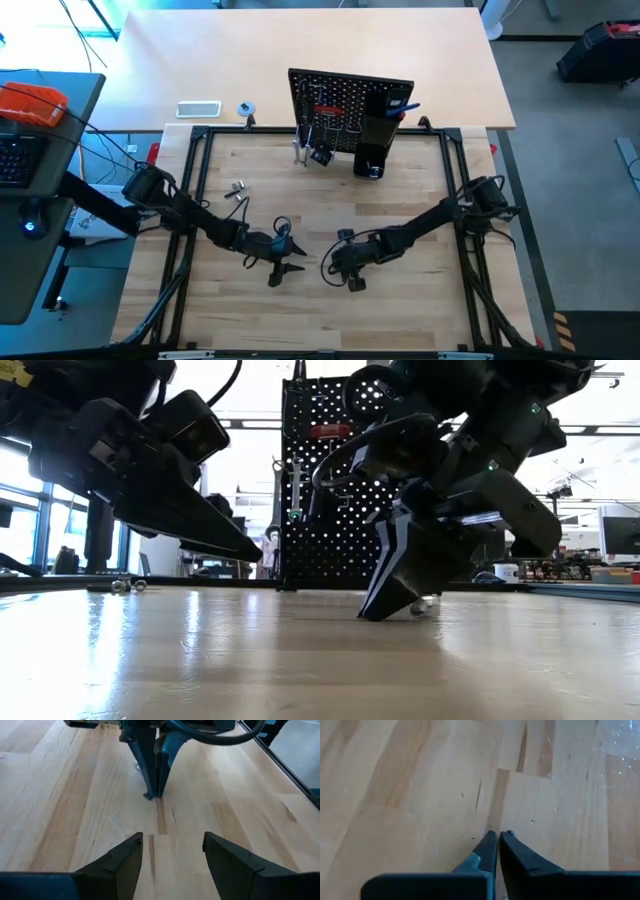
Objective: Hang tools onto peg board
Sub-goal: Put the socket into the bottom black bin on the peg board
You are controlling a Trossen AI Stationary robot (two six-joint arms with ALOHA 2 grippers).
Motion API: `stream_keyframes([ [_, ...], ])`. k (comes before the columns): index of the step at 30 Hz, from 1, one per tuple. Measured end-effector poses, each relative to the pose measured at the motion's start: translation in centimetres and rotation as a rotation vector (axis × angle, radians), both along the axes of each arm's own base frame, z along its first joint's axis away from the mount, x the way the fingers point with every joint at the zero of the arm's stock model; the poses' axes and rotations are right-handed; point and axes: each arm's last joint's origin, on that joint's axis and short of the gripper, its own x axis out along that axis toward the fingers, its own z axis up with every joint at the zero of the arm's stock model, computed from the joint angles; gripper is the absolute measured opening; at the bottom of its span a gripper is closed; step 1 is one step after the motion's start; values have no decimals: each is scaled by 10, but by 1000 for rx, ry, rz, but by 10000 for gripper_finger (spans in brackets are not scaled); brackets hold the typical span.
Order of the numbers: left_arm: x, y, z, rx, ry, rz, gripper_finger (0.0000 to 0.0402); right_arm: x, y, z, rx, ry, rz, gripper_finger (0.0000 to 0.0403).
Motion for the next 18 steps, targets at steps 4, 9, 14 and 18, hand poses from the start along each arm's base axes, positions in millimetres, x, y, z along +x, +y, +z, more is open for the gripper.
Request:
stream_keyframes([
  [4,0,0,0,12,-4,-3,201,-1,3,4,-38,-31,-17,15],
  [9,0,0,1,4,-7,0,201,-7,-3,20,-116,-41,-62,18],
  [14,0,0,1,4,-9,1,201,-25,-9,49,-175,-3,-145,57],
  [18,1,1,1,13,-9,6,201,-41,-9,66,-179,34,-228,122],
])
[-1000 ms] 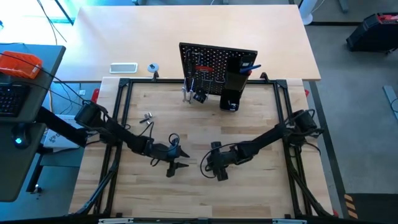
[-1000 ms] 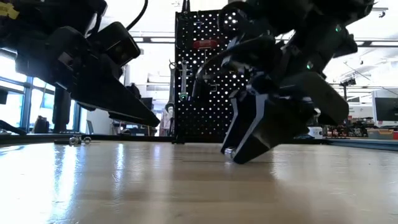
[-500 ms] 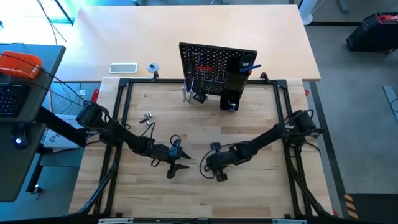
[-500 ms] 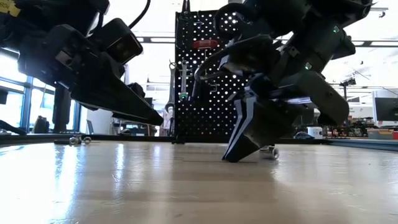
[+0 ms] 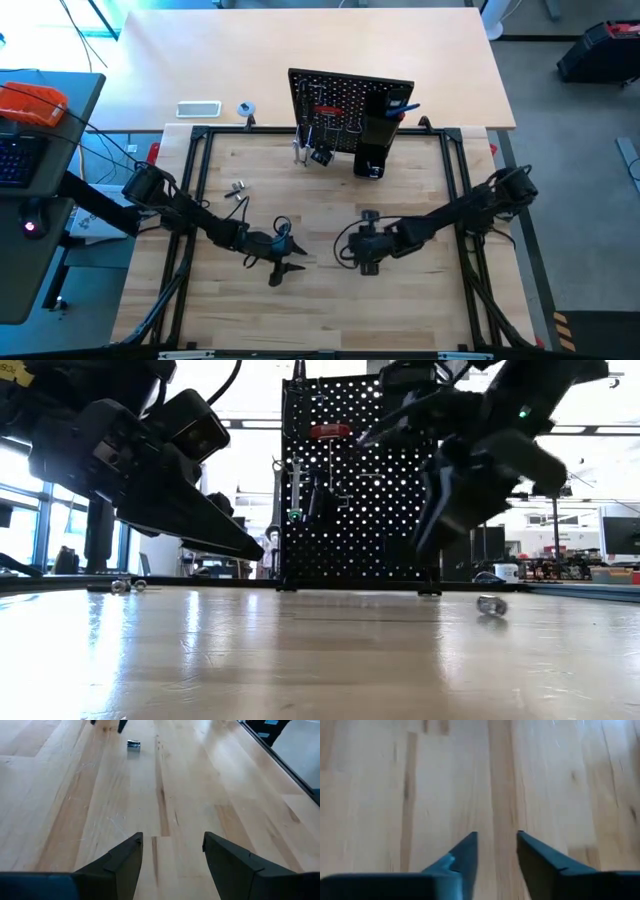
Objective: Hang tools onto peg board
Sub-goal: Put the socket into the bottom black bin on the peg board
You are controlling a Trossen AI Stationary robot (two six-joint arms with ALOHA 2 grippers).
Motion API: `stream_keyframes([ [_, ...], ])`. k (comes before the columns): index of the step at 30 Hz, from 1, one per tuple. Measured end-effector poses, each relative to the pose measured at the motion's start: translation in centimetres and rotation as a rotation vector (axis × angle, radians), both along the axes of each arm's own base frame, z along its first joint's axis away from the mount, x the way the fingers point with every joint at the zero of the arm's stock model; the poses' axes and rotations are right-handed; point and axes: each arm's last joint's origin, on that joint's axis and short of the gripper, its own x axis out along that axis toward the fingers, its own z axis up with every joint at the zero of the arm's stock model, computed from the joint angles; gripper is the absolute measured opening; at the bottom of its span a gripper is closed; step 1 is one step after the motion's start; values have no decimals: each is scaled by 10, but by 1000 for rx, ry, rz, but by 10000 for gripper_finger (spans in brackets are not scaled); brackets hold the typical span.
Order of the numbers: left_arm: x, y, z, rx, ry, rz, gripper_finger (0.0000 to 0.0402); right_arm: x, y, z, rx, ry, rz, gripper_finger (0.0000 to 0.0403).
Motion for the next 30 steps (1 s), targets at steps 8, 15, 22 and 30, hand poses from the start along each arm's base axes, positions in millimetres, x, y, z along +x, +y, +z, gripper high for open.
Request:
stream_keyframes([
  [8,2,5,0,9,-2,14,201,-27,2,-15,77,259,-128,222],
  [15,2,4,0,11,-5,6,201,-50,7,-33,185,317,-187,226],
  [22,2,5,1,5,-7,8,201,-71,12,-33,180,249,-241,190],
  [30,3,7,2,0,-18,14,201,-119,23,2,264,341,-348,184],
])
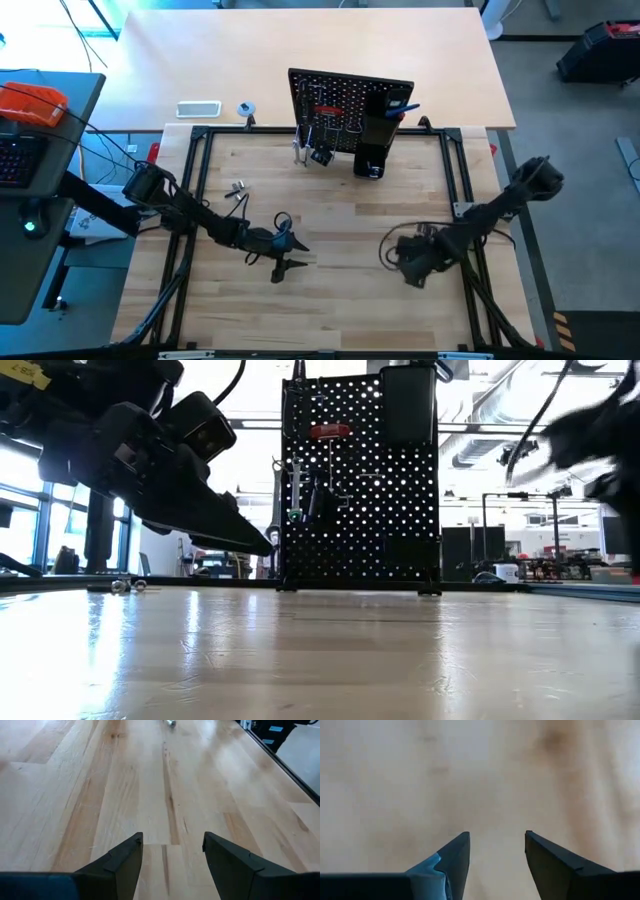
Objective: Hang tools onto peg board
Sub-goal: Put the socket into the bottom black bin on the peg board
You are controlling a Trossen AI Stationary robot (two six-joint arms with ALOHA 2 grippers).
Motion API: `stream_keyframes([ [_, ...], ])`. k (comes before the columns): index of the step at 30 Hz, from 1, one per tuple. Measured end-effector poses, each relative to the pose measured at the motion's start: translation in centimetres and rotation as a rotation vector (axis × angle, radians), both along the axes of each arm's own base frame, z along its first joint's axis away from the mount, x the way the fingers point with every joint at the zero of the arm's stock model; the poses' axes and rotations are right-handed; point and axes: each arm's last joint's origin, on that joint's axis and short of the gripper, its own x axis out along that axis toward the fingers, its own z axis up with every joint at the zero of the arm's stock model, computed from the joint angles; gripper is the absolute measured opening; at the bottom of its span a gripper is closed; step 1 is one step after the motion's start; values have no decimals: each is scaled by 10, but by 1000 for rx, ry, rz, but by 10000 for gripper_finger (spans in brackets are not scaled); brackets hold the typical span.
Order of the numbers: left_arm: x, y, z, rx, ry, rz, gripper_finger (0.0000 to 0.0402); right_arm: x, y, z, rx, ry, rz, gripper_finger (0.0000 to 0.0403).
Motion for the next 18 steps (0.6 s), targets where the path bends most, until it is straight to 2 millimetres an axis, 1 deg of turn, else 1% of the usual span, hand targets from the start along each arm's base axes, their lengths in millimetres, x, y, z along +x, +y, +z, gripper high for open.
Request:
stream_keyframes([
  [3,0,2,0,0,1,6,201,-8,18,9,105,-57,54,184],
  [6,1,3,0,-3,2,13,201,-22,38,6,148,-28,119,184],
  [10,3,5,1,-4,-4,20,201,-48,62,-6,117,56,157,184],
  [12,6,5,3,-4,-14,14,201,-57,74,-16,96,78,167,184],
  [14,9,5,6,-2,-24,2,201,-62,84,-28,82,81,172,184],
  [18,16,7,12,4,-48,6,201,-58,96,-39,41,69,155,184],
])
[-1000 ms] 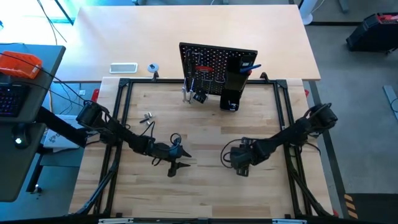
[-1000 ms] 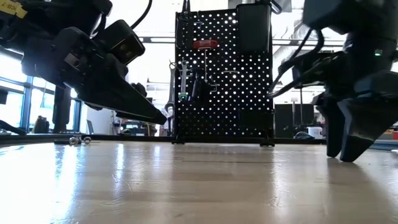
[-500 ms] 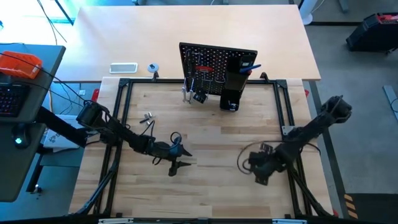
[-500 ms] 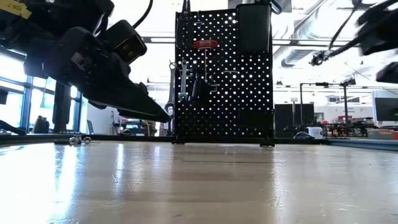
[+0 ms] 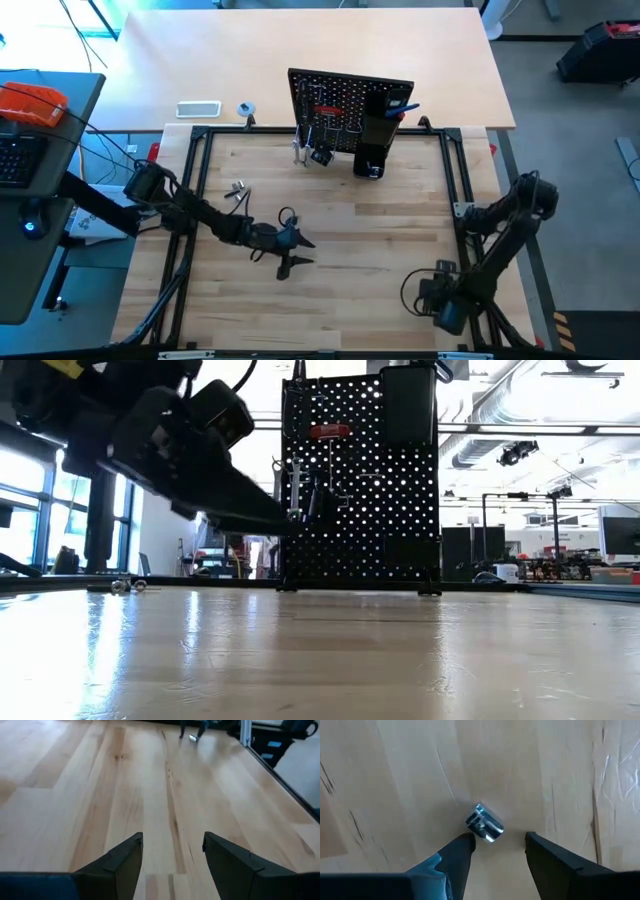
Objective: Hang tools onto peg board
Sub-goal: Put the socket into the bottom black bin on the peg board
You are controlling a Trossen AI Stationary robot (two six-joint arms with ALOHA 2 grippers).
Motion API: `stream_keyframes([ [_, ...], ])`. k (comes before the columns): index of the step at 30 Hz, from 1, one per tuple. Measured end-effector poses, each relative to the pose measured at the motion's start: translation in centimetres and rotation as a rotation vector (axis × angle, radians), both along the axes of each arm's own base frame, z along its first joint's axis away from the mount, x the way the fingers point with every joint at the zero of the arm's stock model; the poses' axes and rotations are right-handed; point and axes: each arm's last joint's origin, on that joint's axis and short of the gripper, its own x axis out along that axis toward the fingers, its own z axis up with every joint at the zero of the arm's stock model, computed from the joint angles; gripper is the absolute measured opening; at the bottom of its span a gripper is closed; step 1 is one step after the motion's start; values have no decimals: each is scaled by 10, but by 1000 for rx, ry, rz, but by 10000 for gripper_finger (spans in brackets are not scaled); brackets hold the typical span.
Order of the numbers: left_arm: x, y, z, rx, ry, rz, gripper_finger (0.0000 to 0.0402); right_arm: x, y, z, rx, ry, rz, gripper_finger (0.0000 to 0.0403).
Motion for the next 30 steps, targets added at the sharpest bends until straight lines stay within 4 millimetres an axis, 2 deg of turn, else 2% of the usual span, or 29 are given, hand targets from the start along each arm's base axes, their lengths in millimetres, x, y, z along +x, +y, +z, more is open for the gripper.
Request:
stream_keyframes([
  [5,9,3,7,-15,-11,-13,201,9,8,3,-51,-89,1,184],
  [9,13,5,9,-11,2,-11,201,16,4,4,-108,-180,-24,184],
  [15,16,5,11,-7,12,-11,201,18,-8,1,-177,-168,-49,183],
  [19,15,3,9,-17,38,-11,201,17,-11,8,-249,-160,-73,183],
  [26,14,1,9,-22,46,-12,201,13,10,34,-123,-175,-160,183],
  [30,15,1,9,-16,38,-16,201,-2,19,35,-82,-141,-168,184],
])
